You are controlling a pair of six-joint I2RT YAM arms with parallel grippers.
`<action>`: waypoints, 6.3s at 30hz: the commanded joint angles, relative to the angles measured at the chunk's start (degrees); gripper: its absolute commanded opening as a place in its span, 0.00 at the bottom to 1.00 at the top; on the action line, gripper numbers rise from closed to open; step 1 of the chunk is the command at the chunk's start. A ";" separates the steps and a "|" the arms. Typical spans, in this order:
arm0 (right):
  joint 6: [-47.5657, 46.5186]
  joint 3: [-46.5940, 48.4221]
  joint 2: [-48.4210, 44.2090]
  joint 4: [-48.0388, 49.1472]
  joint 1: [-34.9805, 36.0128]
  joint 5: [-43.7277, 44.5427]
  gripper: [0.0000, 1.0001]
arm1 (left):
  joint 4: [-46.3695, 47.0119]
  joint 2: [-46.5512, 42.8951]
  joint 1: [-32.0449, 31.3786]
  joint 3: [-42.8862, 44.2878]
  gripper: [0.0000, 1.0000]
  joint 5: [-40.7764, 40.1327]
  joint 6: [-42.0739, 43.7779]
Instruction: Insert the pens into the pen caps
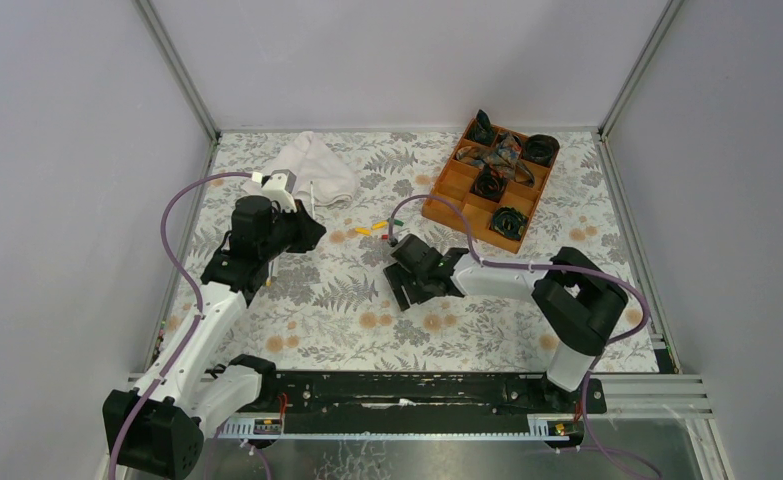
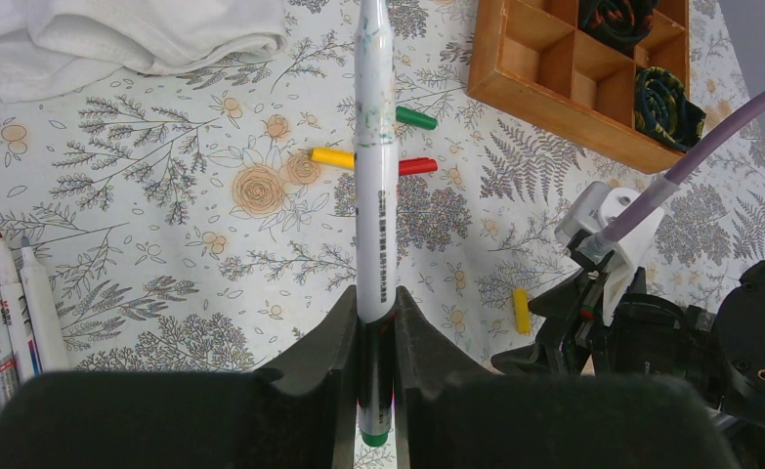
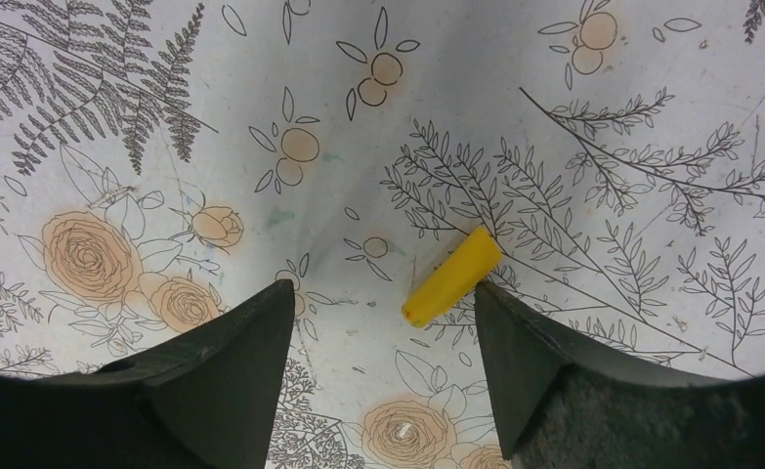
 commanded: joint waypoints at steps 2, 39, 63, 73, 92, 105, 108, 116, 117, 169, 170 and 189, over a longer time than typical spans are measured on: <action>-1.11 1.20 1.88 -1.79 0.41 1.46 0.74 | 1.60 -0.28 0.52 0.43 0.00 -0.52 0.96; 0.96 4.12 5.55 -8.41 0.37 14.37 0.34 | 1.55 -1.26 0.49 0.29 0.00 -0.55 0.96; 1.52 5.02 0.11 -9.89 0.40 12.46 0.00 | 1.75 -1.48 -1.24 -0.72 0.00 -0.81 -0.54; 6.07 5.70 -13.72 -10.92 0.29 7.97 0.00 | 12.78 -5.98 -25.17 -9.26 0.00 -8.35 -17.62; 16.30 10.53 -27.53 -8.26 0.29 11.14 0.00 | 23.42 -1.36 -45.14 -13.62 0.00 -13.09 -26.79; 16.79 13.46 -27.46 -6.84 0.35 13.47 0.00 | 23.65 -1.01 -47.46 -12.91 0.00 -14.34 -27.16; 16.86 13.62 -27.80 -6.58 0.34 13.48 0.00 | 23.57 -1.01 -47.86 -12.97 0.00 -14.66 -27.30; 17.02 13.54 -28.54 -6.25 0.27 12.75 0.00 | 23.61 -0.73 -48.61 -12.35 0.00 -15.21 -27.69; 17.02 13.44 -28.63 -6.21 0.29 12.66 0.00 | 23.61 -0.71 -48.62 -12.26 0.00 -15.31 -27.68; 15.59 9.95 -30.29 -5.79 0.35 6.50 0.00 | 23.63 -1.59 -51.11 -11.64 0.00 -19.01 -29.09; 15.63 9.93 -30.37 -5.74 0.37 6.36 0.00 | 23.72 -1.53 -51.17 -11.53 0.00 -19.04 -29.10; 15.09 8.39 -31.03 -3.97 0.32 3.79 0.00 | 23.75 -1.67 -51.21 -11.81 0.00 -20.16 -29.52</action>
